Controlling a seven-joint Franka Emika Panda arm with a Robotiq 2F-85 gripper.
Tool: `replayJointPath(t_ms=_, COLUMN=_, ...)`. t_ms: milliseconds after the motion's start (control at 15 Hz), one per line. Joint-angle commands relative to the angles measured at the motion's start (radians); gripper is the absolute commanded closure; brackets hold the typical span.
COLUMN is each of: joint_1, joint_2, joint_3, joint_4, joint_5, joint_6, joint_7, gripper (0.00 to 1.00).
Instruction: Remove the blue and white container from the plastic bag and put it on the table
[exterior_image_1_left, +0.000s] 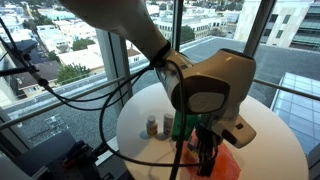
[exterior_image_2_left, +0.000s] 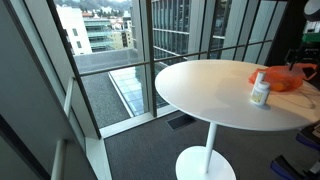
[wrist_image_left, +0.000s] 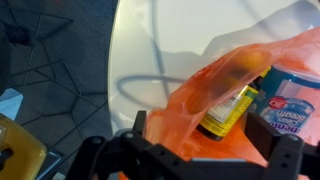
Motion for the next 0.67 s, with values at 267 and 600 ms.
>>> replayJointPath(t_ms=267, joint_1=0.027, joint_2=0.093, joint_3=-0.009, joint_4=0.13, joint_5=0.025, joint_6=-0.067, joint_7=0.0, gripper=0.0)
replayJointPath(t_ms=600, joint_1=0.03, joint_2=0.132, joint_3=0.003, joint_4=0.164, joint_5=0.054, joint_6=-0.03, joint_7=-0.025, gripper=0.0)
